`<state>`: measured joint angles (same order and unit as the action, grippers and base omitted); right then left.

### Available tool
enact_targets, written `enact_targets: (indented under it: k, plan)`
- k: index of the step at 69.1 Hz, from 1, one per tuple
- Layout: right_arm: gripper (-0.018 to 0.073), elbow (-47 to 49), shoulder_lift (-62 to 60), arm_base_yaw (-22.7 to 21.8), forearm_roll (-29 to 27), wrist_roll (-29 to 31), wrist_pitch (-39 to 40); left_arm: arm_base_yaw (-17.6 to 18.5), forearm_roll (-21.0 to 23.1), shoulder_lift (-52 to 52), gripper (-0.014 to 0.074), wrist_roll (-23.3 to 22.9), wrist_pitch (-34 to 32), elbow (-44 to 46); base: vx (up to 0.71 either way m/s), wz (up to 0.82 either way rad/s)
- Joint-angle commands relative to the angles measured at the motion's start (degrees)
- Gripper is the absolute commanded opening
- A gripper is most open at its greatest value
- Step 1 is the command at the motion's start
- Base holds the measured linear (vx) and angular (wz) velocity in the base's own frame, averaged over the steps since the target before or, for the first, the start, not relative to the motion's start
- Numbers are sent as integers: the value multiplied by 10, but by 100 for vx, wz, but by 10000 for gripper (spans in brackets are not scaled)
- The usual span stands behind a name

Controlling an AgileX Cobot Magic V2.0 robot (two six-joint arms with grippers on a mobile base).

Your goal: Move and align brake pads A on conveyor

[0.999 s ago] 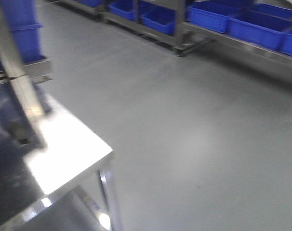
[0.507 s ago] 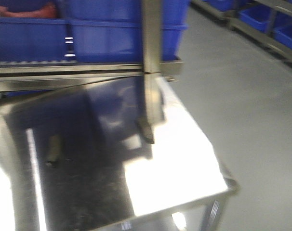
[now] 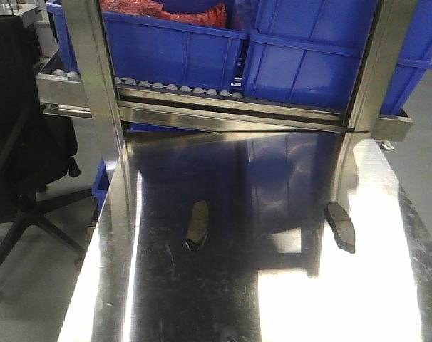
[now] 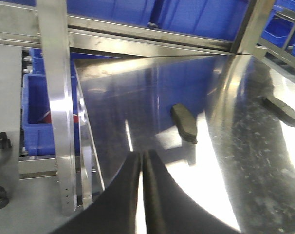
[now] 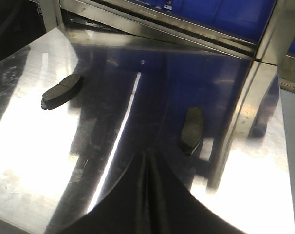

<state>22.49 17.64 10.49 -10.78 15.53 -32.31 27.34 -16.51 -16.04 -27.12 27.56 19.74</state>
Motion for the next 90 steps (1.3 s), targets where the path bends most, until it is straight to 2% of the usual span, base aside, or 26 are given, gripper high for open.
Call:
enact_targets:
  k: [1,90]
  plan:
    - [-8,15,5,-2,-1,4,39,3,-5,-8,-6,0,-39,16,4,16]
    - [-8,15,5,-2,-1,4,39,3,-5,-8,-6,0,-39,16,3,-1]
